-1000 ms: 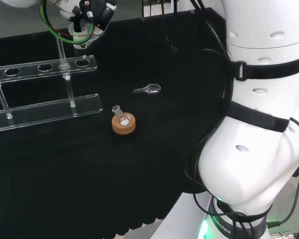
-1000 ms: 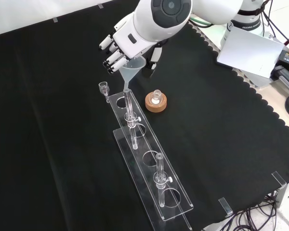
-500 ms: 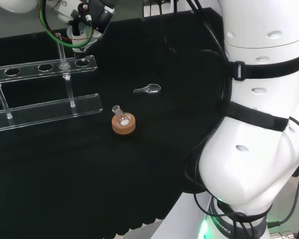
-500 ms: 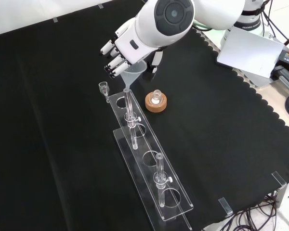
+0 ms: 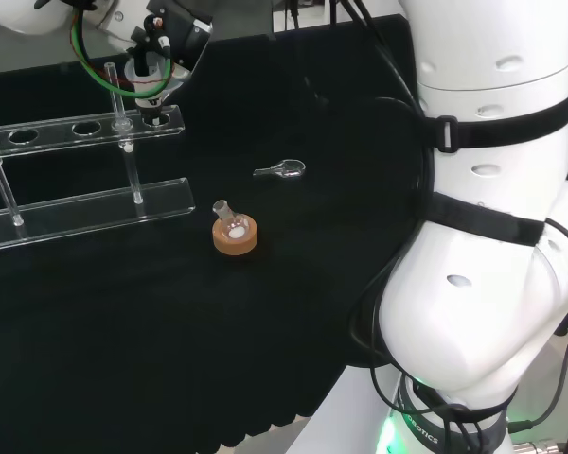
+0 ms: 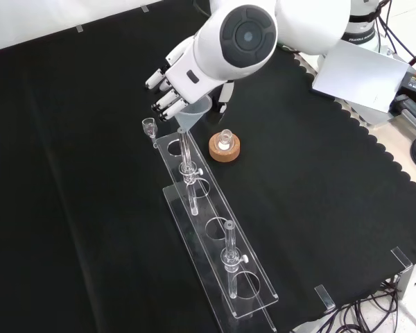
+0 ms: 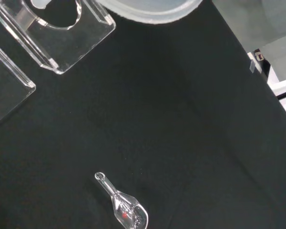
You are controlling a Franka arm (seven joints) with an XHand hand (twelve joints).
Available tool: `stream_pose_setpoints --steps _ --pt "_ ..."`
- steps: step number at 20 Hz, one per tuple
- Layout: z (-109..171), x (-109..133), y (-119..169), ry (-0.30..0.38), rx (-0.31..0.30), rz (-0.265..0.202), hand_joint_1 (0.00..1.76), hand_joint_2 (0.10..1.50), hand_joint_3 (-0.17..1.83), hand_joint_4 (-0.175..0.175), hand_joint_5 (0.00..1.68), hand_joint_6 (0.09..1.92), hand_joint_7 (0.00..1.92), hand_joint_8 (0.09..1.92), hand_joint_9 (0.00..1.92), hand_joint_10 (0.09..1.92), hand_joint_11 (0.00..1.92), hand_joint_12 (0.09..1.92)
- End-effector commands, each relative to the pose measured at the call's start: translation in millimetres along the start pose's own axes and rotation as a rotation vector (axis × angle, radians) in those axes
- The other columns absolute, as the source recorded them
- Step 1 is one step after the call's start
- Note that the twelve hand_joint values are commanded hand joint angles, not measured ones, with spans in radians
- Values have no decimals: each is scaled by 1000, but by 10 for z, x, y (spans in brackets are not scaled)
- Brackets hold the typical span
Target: Put the funnel back on the funnel stand.
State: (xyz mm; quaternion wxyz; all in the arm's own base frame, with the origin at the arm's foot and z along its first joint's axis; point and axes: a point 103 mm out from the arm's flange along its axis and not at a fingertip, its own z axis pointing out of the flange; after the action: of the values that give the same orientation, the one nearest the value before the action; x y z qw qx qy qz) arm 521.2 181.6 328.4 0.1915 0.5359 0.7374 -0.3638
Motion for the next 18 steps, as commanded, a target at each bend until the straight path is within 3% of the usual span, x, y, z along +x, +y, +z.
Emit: stream_pose_setpoints --steps 1,12,18 --pt "59 32 74 2 10 -10 610 819 411 -72 610 887 826 760 1294 371 875 1057" --pt "119 100 230 -5 34 -22 609 818 414 -72 607 888 826 759 1294 367 874 1057" --pt "171 99 281 12 64 -24 592 811 413 -77 515 859 801 752 1261 354 867 1056"
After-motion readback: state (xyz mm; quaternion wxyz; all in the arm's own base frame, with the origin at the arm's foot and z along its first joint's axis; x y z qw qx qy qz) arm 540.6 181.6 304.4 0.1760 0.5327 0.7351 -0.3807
